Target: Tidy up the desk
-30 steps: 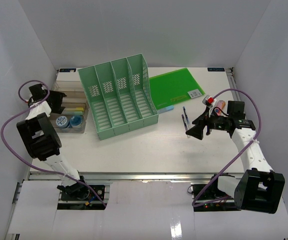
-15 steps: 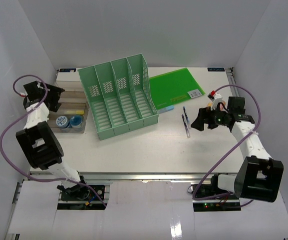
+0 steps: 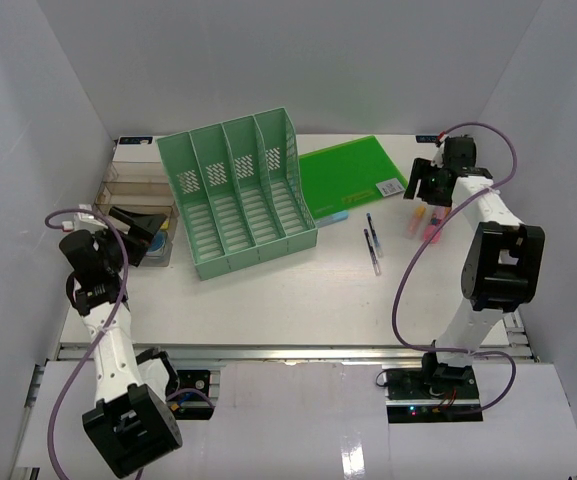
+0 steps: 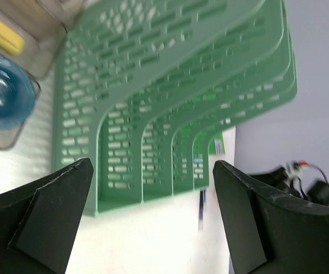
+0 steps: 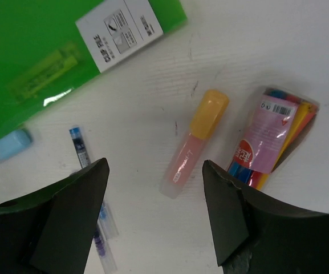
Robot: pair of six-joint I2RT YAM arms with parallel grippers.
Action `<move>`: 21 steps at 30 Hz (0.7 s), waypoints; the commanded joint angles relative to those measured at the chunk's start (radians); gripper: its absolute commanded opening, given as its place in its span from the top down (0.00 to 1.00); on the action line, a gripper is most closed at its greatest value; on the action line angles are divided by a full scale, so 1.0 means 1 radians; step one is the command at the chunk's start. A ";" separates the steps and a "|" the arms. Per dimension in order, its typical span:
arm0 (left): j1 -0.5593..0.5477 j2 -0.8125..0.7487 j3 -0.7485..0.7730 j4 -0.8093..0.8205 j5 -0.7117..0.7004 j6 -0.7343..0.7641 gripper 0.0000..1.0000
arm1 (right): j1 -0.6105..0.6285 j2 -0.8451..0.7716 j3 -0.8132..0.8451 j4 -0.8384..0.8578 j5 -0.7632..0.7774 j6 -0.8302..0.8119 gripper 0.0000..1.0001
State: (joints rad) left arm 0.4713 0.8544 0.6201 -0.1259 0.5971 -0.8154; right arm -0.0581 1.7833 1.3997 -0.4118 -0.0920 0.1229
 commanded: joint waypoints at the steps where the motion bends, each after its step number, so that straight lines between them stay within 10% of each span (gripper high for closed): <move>1: 0.000 -0.081 -0.059 -0.002 0.185 0.032 0.02 | 0.018 0.048 0.030 -0.048 0.101 0.047 0.27; 21: -0.007 -0.204 -0.187 -0.107 0.311 0.094 0.02 | 0.109 0.090 -0.072 0.000 0.285 0.093 0.29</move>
State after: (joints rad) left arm 0.4671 0.6767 0.4493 -0.2238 0.8652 -0.7217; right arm 0.0560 1.8912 1.3532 -0.4432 0.1460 0.1886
